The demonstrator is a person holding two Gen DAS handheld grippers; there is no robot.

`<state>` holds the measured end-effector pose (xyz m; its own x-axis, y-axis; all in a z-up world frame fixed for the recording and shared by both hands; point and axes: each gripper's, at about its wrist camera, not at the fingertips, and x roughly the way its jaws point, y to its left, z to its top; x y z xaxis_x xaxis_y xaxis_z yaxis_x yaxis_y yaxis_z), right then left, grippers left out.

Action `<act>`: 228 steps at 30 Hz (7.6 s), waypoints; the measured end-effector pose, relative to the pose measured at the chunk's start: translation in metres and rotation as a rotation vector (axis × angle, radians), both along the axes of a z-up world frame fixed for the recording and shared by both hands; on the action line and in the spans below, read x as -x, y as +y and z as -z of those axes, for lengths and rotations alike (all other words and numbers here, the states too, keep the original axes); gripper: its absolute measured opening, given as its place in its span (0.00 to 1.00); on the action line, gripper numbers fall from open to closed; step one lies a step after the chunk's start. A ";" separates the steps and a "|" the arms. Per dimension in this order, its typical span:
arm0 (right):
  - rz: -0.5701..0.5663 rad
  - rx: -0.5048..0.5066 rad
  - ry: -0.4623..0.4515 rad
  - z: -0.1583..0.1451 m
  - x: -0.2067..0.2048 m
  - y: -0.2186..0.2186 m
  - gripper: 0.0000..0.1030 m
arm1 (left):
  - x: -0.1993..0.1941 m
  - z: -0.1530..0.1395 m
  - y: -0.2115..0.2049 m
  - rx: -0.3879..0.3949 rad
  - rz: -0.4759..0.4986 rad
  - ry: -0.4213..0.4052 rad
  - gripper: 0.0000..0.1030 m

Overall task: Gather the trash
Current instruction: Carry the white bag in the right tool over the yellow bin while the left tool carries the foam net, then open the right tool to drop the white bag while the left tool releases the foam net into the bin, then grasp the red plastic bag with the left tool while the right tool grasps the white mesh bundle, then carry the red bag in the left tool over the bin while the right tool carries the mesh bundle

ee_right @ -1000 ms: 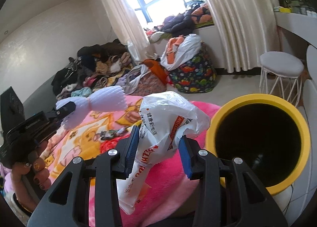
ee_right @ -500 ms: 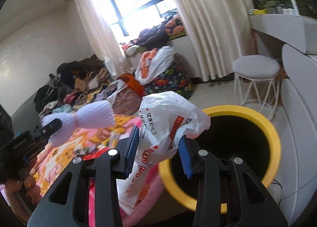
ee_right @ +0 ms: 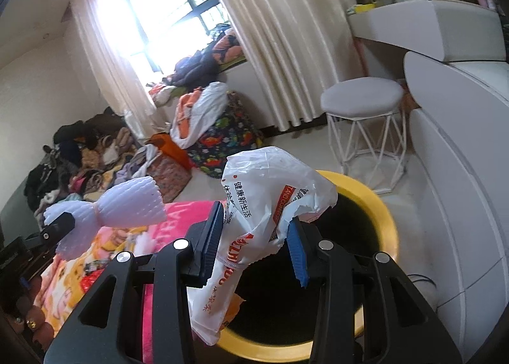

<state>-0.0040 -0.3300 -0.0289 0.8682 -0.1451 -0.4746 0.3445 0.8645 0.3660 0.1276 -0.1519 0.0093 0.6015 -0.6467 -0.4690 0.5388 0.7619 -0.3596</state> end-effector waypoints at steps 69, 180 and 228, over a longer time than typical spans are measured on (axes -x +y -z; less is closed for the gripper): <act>0.232 -0.040 0.097 0.025 0.007 -0.036 0.85 | -0.006 0.066 -0.056 -0.065 0.274 0.155 0.89; -0.541 0.025 0.083 0.009 -0.060 0.140 0.17 | -0.011 0.033 0.138 -0.063 -0.256 0.057 0.20; -0.167 -0.037 0.067 0.003 0.013 0.008 0.17 | -0.006 0.032 -0.016 -0.180 -0.026 0.034 0.19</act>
<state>-0.0173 -0.3222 -0.0323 0.8449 0.0171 -0.5347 0.2219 0.8982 0.3794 0.1334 -0.1680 -0.0224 0.5990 -0.5347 -0.5961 0.5077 0.8292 -0.2336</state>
